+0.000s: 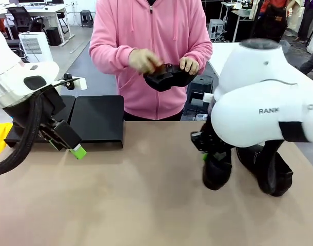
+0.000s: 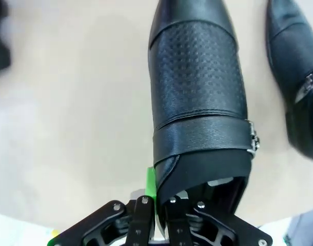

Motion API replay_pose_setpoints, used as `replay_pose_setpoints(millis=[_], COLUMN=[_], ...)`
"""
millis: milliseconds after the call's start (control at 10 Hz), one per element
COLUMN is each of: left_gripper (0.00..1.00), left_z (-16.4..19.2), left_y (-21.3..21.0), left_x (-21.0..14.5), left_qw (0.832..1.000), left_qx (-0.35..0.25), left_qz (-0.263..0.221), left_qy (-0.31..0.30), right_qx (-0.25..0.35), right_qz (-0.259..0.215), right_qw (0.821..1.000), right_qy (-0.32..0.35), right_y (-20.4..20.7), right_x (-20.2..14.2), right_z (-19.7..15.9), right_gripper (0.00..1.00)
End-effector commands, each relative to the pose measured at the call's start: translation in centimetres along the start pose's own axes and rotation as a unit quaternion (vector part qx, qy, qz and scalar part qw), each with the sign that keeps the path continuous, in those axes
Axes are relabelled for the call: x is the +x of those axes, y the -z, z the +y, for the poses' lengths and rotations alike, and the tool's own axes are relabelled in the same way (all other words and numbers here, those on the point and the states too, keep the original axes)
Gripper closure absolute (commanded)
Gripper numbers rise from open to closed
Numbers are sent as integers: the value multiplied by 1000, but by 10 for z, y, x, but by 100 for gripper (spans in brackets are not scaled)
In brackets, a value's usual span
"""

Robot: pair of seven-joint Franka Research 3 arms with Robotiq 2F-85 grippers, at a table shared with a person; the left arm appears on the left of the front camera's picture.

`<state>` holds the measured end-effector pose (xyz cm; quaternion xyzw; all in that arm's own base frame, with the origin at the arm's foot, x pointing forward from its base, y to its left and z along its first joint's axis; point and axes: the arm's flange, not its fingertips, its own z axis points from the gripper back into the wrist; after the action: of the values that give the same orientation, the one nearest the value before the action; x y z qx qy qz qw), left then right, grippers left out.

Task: Organize the shoes by placing them on the stand.
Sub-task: Pick up one Shoe and place it in the middle of the table.

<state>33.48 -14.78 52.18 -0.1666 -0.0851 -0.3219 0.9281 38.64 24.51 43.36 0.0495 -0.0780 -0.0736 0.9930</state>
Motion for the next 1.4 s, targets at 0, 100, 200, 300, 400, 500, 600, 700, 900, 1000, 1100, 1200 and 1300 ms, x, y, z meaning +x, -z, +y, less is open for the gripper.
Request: replay_pose_setpoints(millis=[0, 100, 200, 300, 400, 500, 600, 700, 900, 1000, 1100, 1200, 1300], left_gripper=[0, 0, 0, 0, 0, 0, 0, 0, 0, 0, 0, 0, 0], left_z=[1, 1, 1, 1, 1, 1, 1, 1, 1, 1, 1, 1, 1], left_y=[-1, -1, -1, -1, -1, -1, -1, -1, -1, -1, -1, -1, -1], left_x=[1, 1, 1, 1, 1, 1, 1, 1, 1, 1, 1, 1, 1], left_qw=[1000, 1000, 1000, 1000, 1000, 1000, 1000, 1000, 1000, 1000, 1000, 1000, 1000], left_qx=[2, 2, 2, 2, 2, 2, 2, 2, 2, 2, 2, 2, 2], left_qz=[-3, -3, -3, -3, -3, -3, -3, -3, -3, -3, -3, -3, -3], left_qy=[5, 5, 5, 5, 5, 5, 5, 5, 5, 5, 5, 5, 5], right_qx=[20, 8, -8, -11, 3, 18, 20, 20, 33, 34, 43, 55, 63], right_qz=[3, -1, -5, 2, 3, -5, -18, -10, 8, 5, 2, 7, 11], right_qw=[1000, 999, 998, 998, 998, 997, 996, 997, 998, 999, 999, 998, 998], right_qy=[-23, -38, -56, -63, -66, -75, -80, -77, -44, -38, -27, -25, -31], right_y=[-7, 6, 23, 43, 61, 70, 77, 84, 92, 88, 83, 76, 69], right_x=[-39, -49, -54, -58, -64, -69, -71, -69, -60, -60, -58, -58, -59], right_z=[50, 79, 106, 128, 145, 156, 163, 165, 162, 160, 158, 155, 152], right_gripper=[100, 100, 100, 100, 100, 100, 100, 100, 94, 75, 57, 38, 19])
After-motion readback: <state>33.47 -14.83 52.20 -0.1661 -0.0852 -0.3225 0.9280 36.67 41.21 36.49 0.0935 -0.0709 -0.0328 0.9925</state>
